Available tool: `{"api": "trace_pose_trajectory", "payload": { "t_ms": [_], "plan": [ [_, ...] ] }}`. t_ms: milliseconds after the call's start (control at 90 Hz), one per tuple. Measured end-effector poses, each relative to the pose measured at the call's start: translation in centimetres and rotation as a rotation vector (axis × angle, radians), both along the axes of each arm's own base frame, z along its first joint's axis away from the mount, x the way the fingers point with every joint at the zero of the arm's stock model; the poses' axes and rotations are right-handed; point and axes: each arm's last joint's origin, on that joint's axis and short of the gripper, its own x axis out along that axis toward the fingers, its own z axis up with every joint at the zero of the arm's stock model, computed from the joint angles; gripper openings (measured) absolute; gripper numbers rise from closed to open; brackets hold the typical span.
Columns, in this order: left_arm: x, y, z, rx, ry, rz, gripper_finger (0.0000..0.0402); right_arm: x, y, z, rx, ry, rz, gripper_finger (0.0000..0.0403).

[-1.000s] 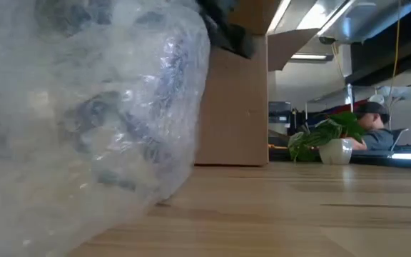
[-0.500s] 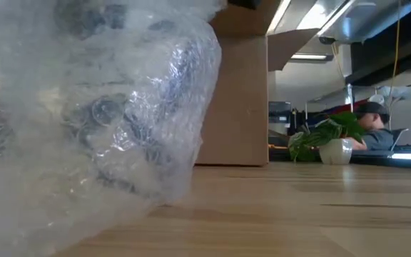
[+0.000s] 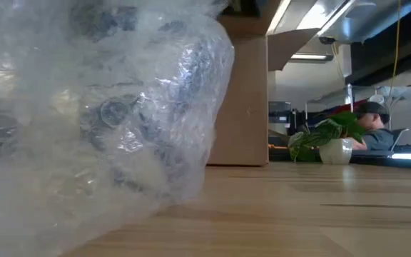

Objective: Wrap mug
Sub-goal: Wrap the blue mug with bubble wrap

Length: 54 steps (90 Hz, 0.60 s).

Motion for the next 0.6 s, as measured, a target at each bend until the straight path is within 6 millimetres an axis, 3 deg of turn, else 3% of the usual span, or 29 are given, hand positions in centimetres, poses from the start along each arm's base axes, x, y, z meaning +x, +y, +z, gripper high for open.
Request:
{"api": "trace_pose_trajectory", "payload": {
  "t_ms": [200,400,600],
  "plan": [
    [-1.0,-0.1,1.8,-0.048,-0.013,-0.011,0.0,1.3,-0.9,-2.9,0.016,0.062,-0.008,0.0],
    [-3.2,-1.8,3.2,-0.093,-0.028,-0.109,0.0,2.3,-2.1,-4.6,0.071,0.122,-0.005,0.0],
    [-3.9,-2.3,2.2,-0.108,0.046,-0.109,0.0,2.8,-2.6,-5.5,0.081,0.134,0.01,0.0]
  ]
}}
